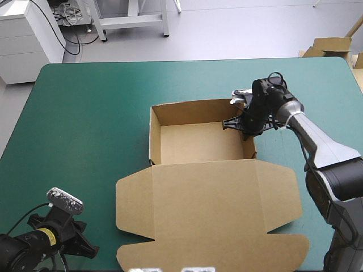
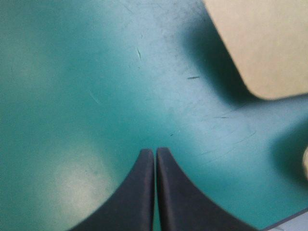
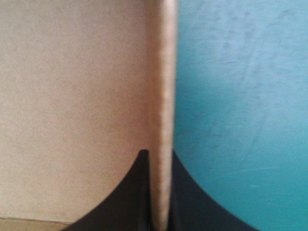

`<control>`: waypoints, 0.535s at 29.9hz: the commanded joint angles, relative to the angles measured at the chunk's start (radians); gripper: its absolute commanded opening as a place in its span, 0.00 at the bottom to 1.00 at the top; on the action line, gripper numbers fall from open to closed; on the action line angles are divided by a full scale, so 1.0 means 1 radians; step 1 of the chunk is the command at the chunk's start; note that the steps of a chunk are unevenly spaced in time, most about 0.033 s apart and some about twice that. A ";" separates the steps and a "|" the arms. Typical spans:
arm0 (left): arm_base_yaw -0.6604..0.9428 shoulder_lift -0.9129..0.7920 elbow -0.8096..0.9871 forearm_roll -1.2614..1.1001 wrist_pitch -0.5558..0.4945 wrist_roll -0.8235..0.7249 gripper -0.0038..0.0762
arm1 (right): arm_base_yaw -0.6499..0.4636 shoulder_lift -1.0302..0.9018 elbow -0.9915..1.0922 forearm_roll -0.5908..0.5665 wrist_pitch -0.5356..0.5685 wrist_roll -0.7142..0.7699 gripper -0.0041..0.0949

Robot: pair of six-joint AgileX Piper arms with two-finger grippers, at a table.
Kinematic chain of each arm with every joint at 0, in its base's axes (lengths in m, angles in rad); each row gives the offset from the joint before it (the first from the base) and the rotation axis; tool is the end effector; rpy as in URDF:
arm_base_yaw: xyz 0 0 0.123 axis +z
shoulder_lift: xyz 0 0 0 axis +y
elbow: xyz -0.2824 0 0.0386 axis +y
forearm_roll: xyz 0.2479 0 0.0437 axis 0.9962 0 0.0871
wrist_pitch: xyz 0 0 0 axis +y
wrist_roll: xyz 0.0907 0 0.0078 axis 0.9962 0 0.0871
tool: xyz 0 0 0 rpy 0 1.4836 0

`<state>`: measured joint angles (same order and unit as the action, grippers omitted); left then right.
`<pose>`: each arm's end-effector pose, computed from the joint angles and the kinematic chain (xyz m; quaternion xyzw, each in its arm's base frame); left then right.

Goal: Fold the box

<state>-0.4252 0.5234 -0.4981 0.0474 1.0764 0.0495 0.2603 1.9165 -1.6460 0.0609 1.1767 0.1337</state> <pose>0.0668 -0.0261 0.2577 0.2310 0.9332 -0.0285 0.2740 0.3867 0.1083 0.2626 -0.0542 0.9925 0.0492 0.0974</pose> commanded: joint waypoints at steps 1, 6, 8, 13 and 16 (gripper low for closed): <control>-0.007 0.001 -0.009 -0.010 -0.052 -0.003 0.04 | -0.096 -0.068 -0.043 -0.015 -0.006 -0.033 0.02; -0.007 0.001 -0.009 -0.010 -0.055 -0.003 0.04 | -0.289 -0.098 -0.043 -0.019 -0.006 -0.102 0.02; -0.007 0.001 -0.009 -0.010 -0.055 -0.003 0.04 | -0.376 -0.114 -0.043 -0.019 -0.006 -0.134 0.02; -0.007 0.001 -0.009 -0.010 -0.055 -0.003 0.04 | -0.623 -0.135 -0.043 -0.035 -0.006 -0.174 0.02; -0.007 0.001 -0.009 -0.010 -0.055 -0.003 0.04 | -0.746 -0.135 -0.043 -0.028 -0.006 -0.171 0.02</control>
<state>-0.4252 0.5214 -0.4855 0.0454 1.0659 0.0495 -0.3897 1.8459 -1.6545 0.0236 1.1794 -0.0285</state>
